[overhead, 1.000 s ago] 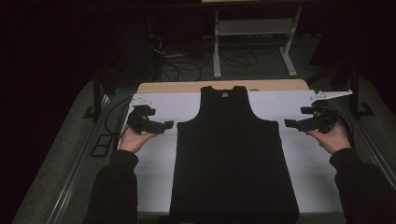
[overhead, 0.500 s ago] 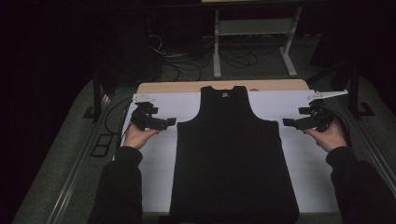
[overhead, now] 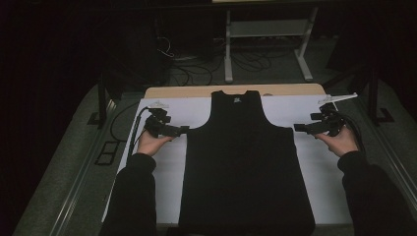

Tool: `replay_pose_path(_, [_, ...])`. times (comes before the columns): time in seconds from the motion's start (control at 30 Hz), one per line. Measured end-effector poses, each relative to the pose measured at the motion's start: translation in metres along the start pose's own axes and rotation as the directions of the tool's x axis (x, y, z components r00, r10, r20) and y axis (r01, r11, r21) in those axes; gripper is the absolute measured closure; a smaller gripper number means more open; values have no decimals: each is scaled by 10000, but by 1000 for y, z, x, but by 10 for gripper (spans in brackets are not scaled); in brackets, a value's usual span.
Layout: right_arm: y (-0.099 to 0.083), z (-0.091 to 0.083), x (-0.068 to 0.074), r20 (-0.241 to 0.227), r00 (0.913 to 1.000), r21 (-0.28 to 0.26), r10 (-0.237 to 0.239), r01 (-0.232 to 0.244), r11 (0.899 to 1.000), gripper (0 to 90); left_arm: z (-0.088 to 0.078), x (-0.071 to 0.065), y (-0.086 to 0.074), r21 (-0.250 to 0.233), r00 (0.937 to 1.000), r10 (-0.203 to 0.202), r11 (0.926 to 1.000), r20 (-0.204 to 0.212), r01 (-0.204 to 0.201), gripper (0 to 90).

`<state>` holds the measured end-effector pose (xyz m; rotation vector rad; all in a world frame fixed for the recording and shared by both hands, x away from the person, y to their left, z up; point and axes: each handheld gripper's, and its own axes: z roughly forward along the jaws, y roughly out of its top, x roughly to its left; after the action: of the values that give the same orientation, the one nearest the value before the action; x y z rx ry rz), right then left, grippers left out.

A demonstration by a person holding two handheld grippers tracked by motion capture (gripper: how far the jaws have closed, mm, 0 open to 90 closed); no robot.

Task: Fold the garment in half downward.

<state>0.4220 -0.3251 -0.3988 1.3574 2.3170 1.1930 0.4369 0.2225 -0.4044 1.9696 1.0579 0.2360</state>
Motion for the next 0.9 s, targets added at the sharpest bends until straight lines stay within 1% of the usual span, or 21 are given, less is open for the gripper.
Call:
replay_pose_path(0.13, [-1,3,-4,40,10000,44,69,-69,10000,0,5,2,-1,-31,10000,-41,10000,-66,41,0])
replay_pose_path(0.23, [-2,5,-7,51,9998,72,181,-182,9998,0,9,5,-3,44,9998,-135,9999,-159,135,0])
replay_pose_path(0.3, [-3,7,-10,73,9997,165,221,-222,9996,0,11,7,-4,166,9996,-206,9996,-215,210,0])
replay_pose_path(0.5, [-7,16,-15,75,9994,262,333,-335,9991,0,21,10,-9,551,9996,-126,9984,-233,139,0])
replay_pose_path(0.53, [-8,21,-16,86,9993,369,374,-376,9986,0,22,10,-9,576,9996,-149,9982,-234,162,0])
replay_pose_path(0.73, [-10,28,-16,112,9994,538,314,-320,9980,5,28,14,-13,770,9995,-226,9967,-232,243,0])
replay_pose_path(0.9, [-12,35,-17,142,9995,653,298,-307,9974,31,31,16,-15,716,9993,-324,9969,-210,338,0])
